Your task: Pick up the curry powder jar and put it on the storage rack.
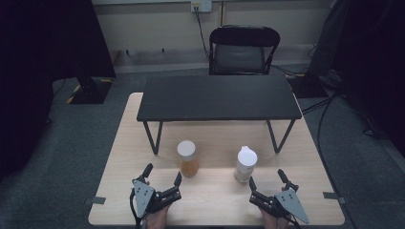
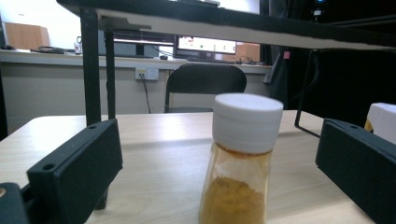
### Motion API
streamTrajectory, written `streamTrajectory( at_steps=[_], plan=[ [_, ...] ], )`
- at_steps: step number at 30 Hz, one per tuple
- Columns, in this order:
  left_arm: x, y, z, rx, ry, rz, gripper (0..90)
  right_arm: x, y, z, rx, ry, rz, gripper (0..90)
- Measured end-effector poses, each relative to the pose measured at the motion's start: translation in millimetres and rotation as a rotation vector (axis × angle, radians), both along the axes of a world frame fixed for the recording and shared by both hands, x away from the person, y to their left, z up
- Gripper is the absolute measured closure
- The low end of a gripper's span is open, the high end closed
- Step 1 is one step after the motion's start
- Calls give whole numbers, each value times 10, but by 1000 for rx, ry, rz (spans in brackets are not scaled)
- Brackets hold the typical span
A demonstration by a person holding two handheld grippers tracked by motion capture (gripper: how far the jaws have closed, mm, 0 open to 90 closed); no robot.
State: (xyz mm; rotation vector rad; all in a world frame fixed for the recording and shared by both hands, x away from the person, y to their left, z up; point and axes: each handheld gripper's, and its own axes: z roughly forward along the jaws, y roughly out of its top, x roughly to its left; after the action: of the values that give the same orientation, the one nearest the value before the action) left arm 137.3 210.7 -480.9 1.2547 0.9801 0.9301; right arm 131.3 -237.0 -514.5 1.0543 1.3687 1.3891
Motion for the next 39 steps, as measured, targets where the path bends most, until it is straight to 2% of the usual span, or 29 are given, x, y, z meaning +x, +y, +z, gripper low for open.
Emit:
streamTrajectory(
  at_steps=[3,10,17,19,27,31,39],
  plan=[
    [-13,-9,76,8,-9,-5,0,0,0,0,0,0,0,1],
    [25,-24,155,0,-11,-20,0,-1,6,2,0,1,-3,1],
    [171,-48,273,12,0,-60,0,-1,6,1,0,1,-4,1],
    [229,-103,301,39,-2,-59,0,-1,6,1,0,1,-4,1],
    [359,-146,304,25,6,-71,0,0,6,3,0,2,-3,1],
    [414,-214,267,28,-8,-42,0,0,5,4,0,2,-3,1],
    [512,-300,227,50,-10,-32,0,0,0,1,0,1,-1,1]
  ],
)
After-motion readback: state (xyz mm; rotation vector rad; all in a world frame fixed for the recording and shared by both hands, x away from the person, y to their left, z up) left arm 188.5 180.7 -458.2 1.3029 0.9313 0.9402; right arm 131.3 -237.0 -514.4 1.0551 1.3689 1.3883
